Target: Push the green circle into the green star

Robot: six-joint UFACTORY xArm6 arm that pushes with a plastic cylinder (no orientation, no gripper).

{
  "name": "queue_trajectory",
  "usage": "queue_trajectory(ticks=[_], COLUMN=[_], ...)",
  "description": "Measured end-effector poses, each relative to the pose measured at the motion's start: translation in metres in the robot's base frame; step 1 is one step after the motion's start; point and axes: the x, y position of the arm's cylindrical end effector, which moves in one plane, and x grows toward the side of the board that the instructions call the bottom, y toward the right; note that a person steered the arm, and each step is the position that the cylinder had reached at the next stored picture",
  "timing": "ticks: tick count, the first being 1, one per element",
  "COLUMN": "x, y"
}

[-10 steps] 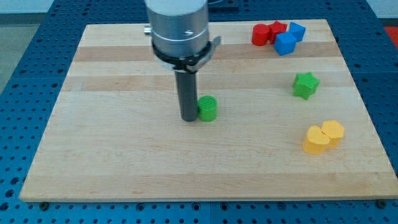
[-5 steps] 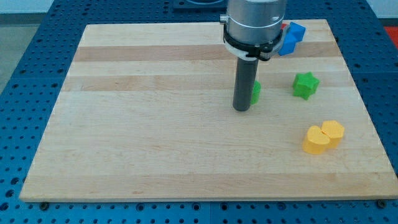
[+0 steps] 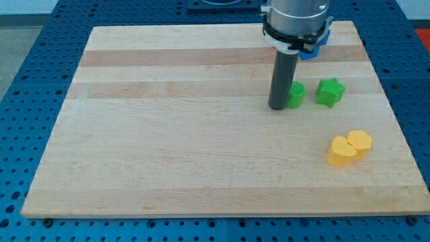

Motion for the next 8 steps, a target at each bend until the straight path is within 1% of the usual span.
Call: queue_trajectory(ticks=[5,6,8], x=[-0.021,0.005,0.101], y=[0.038,0.026,-0.015])
